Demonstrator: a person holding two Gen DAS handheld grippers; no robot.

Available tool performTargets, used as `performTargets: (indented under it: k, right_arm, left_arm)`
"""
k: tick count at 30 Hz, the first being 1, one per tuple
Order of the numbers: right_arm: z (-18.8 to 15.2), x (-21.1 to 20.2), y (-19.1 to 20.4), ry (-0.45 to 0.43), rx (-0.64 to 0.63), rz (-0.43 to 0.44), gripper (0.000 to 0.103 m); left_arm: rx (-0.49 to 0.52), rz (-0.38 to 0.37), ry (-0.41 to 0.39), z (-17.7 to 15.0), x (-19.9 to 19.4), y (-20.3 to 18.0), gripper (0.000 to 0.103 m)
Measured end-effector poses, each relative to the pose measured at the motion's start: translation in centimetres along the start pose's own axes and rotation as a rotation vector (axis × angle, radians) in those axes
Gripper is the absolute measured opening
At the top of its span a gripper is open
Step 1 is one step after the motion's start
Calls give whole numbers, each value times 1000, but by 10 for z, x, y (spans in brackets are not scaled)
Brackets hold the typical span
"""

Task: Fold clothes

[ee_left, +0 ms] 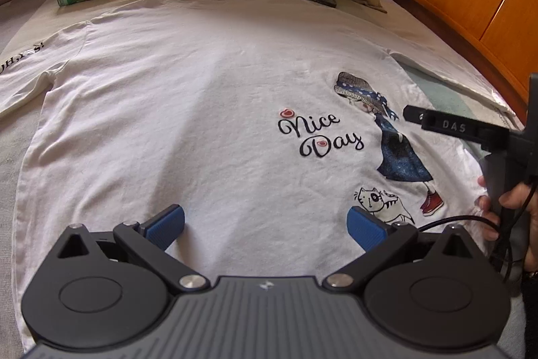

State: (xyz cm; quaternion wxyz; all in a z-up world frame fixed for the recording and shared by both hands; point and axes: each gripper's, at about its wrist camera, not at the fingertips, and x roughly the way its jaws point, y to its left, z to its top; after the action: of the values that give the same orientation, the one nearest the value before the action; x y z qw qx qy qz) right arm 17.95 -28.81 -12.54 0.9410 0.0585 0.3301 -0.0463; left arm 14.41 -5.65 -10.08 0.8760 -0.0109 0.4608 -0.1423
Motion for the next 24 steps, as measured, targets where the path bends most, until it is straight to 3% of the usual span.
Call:
performTargets:
  k: [4,7,11,15,21,24]
  right_arm:
    - [5,-13,-25,-33,101,46,103]
    - [28,-13,-39,-75,110,67,103]
    - [80,33,-54,-74,9,65,103]
    - [108,91,-77,-11,75,105,103]
    - [78,102,-101,51,31,89,103]
    - [71,81,-119,64,-5,108,103]
  left_arm:
    - [-14,5,8,-5,-11,-6,102]
    - [-2,28,1,-6,-19,-11,102]
    - [7,52,-3,-4,-23,-17,102]
    - [15,75,-6,-2,-26,-22,102]
    - [44,79,0,1,-20,-37,102]
    - [61,71,0,2,-17,-44,102]
